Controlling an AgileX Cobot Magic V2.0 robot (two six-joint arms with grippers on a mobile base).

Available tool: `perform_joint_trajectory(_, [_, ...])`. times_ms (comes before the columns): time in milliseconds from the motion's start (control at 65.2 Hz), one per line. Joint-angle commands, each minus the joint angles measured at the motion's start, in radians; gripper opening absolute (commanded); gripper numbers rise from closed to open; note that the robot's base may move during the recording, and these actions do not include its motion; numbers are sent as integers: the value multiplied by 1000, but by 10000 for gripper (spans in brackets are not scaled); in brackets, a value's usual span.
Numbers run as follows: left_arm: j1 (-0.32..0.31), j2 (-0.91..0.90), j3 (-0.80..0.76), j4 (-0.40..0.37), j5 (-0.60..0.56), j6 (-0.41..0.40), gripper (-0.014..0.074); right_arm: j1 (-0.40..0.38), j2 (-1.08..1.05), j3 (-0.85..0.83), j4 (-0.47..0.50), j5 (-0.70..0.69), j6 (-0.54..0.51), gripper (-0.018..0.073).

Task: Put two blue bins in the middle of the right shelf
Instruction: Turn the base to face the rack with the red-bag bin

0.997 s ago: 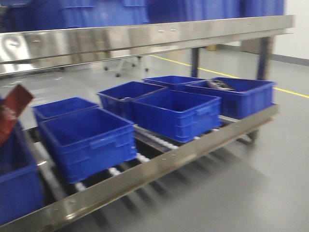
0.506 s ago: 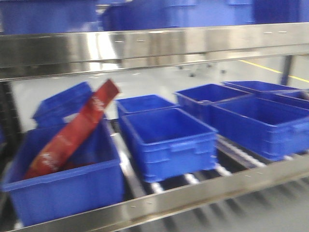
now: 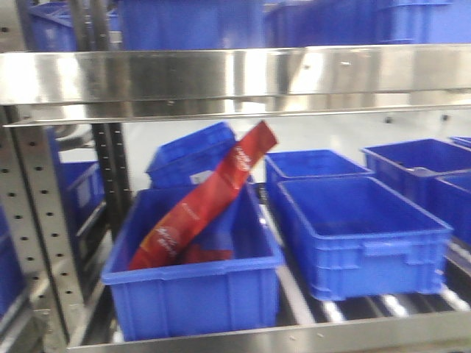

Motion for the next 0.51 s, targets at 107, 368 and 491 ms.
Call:
perform_joint_trajectory(107, [-7, -16, -15, -20, -94, 1, -111, 3, -17, -18, 50, -85, -9, -153])
perform_joint_trajectory(368, [-7, -16, -15, -20, -94, 1, -111, 3, -17, -18, 50, -85, -9, -153])
perform_joint_trajectory(491, [-7, -16, -15, -20, -94, 1, -111, 3, -17, -18, 50, -85, -9, -153])
